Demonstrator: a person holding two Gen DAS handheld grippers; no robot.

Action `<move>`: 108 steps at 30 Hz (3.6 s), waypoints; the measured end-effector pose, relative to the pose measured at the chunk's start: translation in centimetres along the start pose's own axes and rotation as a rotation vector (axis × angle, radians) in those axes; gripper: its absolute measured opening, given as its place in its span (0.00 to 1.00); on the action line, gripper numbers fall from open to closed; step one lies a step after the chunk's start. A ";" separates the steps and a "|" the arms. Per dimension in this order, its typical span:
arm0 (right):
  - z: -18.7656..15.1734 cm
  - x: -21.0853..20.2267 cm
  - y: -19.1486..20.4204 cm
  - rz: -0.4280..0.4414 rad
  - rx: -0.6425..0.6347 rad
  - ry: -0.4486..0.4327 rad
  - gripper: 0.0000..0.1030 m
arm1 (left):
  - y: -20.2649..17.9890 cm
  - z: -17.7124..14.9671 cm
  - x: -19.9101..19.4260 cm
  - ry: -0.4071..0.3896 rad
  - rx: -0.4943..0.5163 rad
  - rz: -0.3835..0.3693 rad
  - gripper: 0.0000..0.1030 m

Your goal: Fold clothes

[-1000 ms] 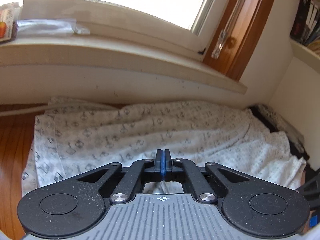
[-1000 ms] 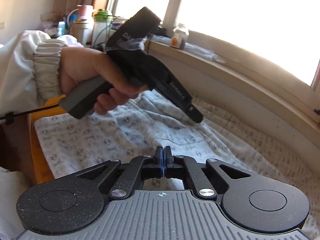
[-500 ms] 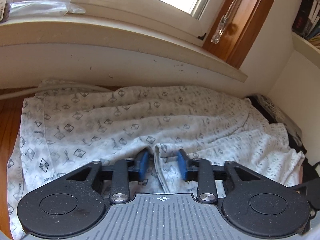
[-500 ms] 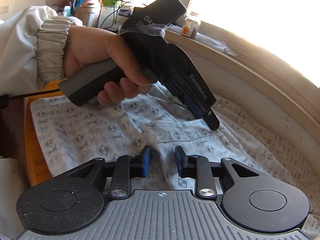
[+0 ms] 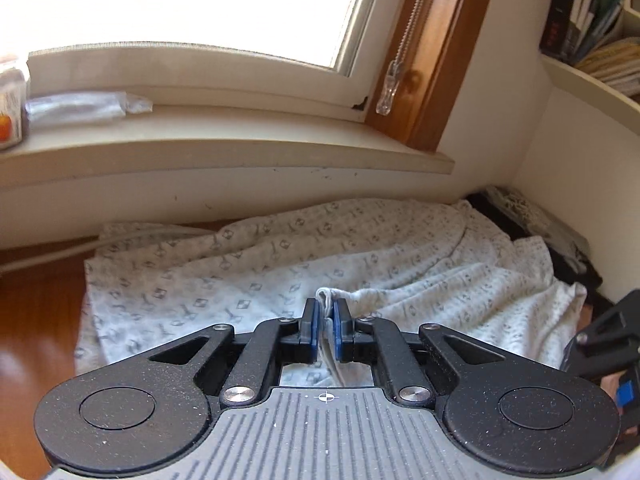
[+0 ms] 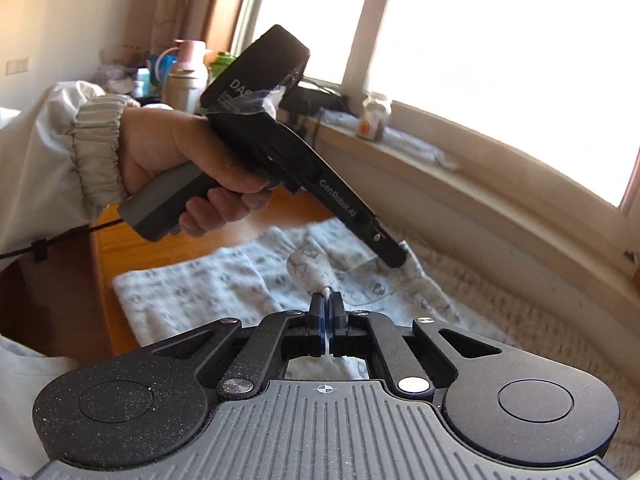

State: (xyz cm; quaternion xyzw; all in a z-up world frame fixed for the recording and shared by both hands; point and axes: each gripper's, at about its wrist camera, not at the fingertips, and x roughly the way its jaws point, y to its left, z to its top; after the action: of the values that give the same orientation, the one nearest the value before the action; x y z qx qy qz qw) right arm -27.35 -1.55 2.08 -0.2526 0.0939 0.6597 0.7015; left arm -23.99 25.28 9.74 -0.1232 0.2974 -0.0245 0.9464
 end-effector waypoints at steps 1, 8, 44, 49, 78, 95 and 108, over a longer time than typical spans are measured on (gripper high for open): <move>0.1 -0.1 0.2 0.004 -0.001 -0.003 0.02 | 0.1 0.0 -0.2 -0.002 0.001 0.006 0.07; 0.6 0.7 2.0 0.077 -0.003 -0.005 0.02 | 1.1 -1.2 -3.0 0.006 0.010 0.019 0.07; -8.4 -6.4 -3.5 -0.117 0.178 0.050 0.38 | -2.7 -4.0 -1.6 -0.094 0.058 0.032 0.69; -13.4 -13.1 -7.8 -0.313 0.269 0.081 0.38 | -7.1 -1.6 4.6 -0.082 0.133 -0.090 0.73; -19.2 -16.7 -21.2 -0.212 0.228 0.310 0.78 | -12.2 -1.6 14.4 0.058 0.201 -0.163 0.75; -22.1 -25.2 -16.9 -0.593 0.294 0.116 0.04 | -12.0 -1.6 14.3 0.055 0.189 -0.161 0.75; -24.6 -25.0 -15.9 -0.520 0.452 0.068 0.18 | -12.4 -1.6 14.3 0.061 0.214 -0.155 0.77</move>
State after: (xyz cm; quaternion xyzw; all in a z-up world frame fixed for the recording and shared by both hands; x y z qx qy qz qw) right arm -9.75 -35.33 -3.62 -0.1283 0.1934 0.4124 0.8809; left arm -12.80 11.21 3.57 -0.0434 0.3112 -0.1326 0.9400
